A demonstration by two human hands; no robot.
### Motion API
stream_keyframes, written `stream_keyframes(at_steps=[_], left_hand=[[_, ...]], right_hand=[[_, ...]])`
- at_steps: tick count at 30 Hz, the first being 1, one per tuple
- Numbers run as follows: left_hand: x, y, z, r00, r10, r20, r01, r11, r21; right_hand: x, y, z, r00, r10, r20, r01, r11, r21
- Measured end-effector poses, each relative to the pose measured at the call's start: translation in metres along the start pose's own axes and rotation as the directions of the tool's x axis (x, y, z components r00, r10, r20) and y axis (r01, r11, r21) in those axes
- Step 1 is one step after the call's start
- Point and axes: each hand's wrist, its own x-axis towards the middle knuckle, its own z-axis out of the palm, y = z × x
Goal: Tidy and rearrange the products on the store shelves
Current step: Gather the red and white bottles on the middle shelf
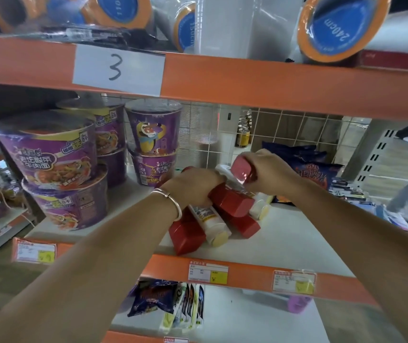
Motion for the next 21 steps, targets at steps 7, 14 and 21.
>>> stream_keyframes(at_steps=[7,14,21], left_hand=[[-0.010,0.007,-0.011,0.970,-0.136,-0.203,0.072,0.953,-0.295],[-0.017,0.014,-0.029,0.857,-0.448,-0.254,0.049,0.562,-0.825],[-0.045,0.027,-0.031,0.867,-0.485,-0.116,-0.003,0.228,-0.974]], right_hand=[[-0.013,-0.001,-0.009,0.935,0.281,-0.217,-0.214,0.934,0.285],[-0.035,-0.024,-0.036,0.812,0.481,-0.331,-0.189,0.752,0.631],[-0.079,-0.051,-0.048,0.797,0.569,-0.200,-0.046,0.387,0.921]])
